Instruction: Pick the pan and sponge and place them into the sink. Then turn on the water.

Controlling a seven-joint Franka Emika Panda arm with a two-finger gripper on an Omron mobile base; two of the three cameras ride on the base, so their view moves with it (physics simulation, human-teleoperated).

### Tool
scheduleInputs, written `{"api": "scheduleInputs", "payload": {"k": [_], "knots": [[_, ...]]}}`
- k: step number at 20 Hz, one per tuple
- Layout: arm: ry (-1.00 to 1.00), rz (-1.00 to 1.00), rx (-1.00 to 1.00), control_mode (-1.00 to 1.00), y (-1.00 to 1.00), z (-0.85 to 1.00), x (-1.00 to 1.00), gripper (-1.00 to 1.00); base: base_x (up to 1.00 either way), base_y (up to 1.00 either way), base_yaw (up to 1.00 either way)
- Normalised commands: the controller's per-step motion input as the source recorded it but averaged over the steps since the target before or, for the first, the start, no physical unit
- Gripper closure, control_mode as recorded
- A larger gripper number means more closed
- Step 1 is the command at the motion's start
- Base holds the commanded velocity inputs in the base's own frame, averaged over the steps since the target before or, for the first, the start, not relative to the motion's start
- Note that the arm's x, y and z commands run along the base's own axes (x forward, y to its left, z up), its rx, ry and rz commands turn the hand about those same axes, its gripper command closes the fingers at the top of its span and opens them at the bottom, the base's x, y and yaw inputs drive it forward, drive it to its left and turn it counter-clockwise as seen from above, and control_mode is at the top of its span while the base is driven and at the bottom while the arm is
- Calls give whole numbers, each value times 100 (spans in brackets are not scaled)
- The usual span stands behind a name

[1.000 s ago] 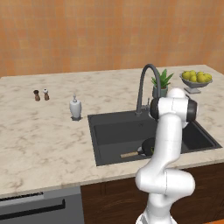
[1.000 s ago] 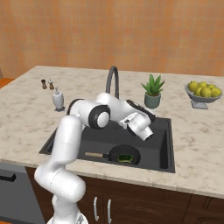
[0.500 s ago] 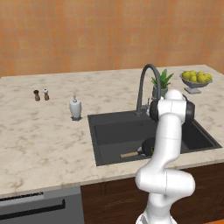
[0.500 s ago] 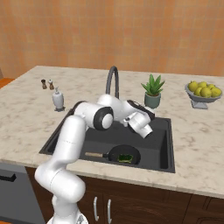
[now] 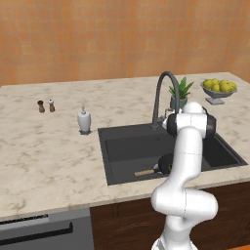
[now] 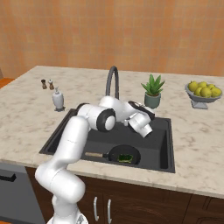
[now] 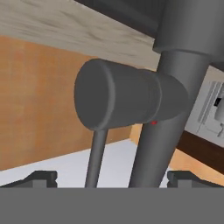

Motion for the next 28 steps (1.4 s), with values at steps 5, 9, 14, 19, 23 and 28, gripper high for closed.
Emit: {"api": "scheduleInputs", "payload": {"k": [5,9,14,19,23,28], "knots": [[0,0,2,-100,0,-2,16,-100,0,0,0],[0,0,1,-100,-1,-12,17,-100,0,0,0],[0,0,0,-100,-5,-34,17,-100,0,0,0],[0,0,3,-100,-7,-18,23,-100,0,0,0],[0,0,3,-100,-5,-12,26,100,0,0,0],[0,0,7,-100,-41,-8,15,100,0,0,0]]}}
